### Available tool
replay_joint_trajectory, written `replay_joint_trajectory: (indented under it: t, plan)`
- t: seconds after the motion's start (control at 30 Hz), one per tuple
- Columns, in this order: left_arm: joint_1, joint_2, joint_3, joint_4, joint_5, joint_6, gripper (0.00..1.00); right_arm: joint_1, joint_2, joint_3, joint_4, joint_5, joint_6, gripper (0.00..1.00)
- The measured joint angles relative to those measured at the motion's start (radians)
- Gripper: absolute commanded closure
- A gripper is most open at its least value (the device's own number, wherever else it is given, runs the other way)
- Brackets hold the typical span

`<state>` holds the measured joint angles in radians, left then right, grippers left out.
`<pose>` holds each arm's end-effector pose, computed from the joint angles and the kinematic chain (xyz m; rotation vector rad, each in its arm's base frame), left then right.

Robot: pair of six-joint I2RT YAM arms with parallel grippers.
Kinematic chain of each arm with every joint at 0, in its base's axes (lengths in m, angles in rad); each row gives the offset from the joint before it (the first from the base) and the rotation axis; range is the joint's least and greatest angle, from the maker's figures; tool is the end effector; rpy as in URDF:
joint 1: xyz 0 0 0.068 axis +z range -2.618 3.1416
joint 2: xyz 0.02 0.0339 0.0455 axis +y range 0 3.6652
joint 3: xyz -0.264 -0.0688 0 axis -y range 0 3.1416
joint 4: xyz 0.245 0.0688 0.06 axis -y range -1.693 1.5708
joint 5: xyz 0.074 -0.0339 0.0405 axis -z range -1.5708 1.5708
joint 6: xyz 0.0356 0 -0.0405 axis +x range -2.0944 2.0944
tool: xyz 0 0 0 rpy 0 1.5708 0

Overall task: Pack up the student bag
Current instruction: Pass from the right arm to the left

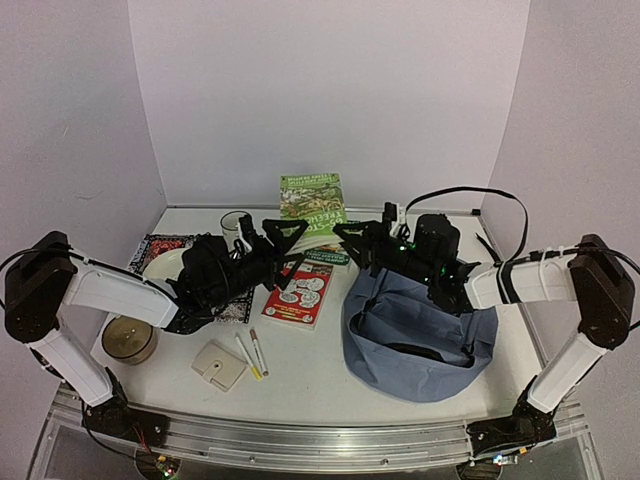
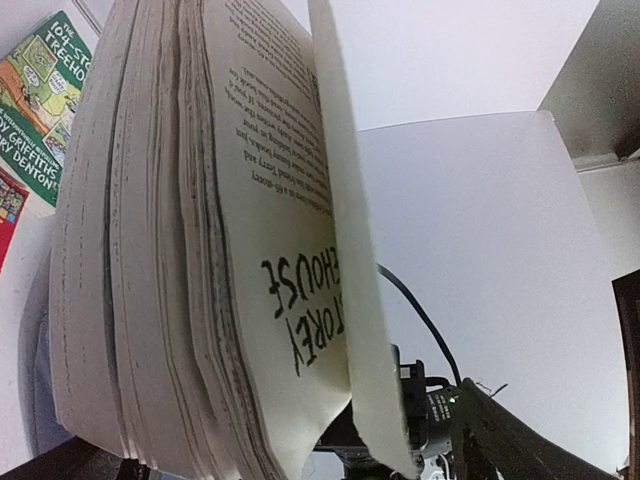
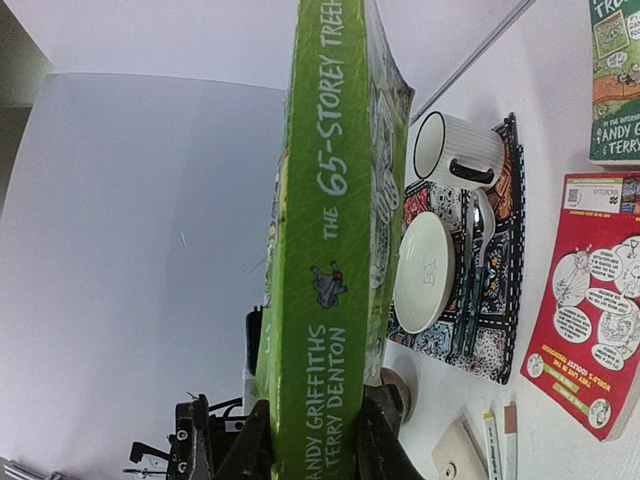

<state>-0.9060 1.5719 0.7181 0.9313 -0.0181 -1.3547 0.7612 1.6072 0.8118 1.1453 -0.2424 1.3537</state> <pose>0.2076 -0.2639 0.2407 -0.4145 1.7377 -1.7394 0.2446 0.2448 0.2816 0.1858 1.4925 1.9337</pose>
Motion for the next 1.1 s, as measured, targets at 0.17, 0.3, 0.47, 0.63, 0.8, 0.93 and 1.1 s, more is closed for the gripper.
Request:
replay_joint_trajectory:
  t: [0.17,0.3,0.47,0.63,0.8,0.93,1.1]
  plan:
    - [0.004,-0.007,-0.001,0.004,-0.001,0.004,0.03,0.000,-0.009,-0.011,-0.006,0.013,-0.008,1.00]
    - [0.007,-0.032,-0.005,0.005,-0.004,0.019,0.07,0.000,-0.019,-0.012,-0.016,0.018,-0.022,1.00]
    - [0.019,-0.048,-0.006,0.005,-0.003,0.023,0.17,0.002,-0.033,-0.012,-0.023,0.019,-0.036,1.00]
    - [0.034,-0.049,-0.007,0.004,0.000,0.035,0.23,0.002,-0.054,-0.012,-0.045,0.018,-0.054,1.00]
    - [0.049,-0.049,-0.007,0.004,0.011,0.053,0.24,0.001,-0.062,-0.012,-0.061,0.015,-0.067,1.00]
    - [0.055,-0.049,-0.006,0.004,0.019,0.071,0.26,0.001,-0.067,-0.012,-0.071,0.011,-0.072,1.00]
    - [0.060,-0.048,-0.006,0.004,0.034,0.089,0.35,0.001,-0.070,-0.007,-0.075,-0.004,-0.072,1.00]
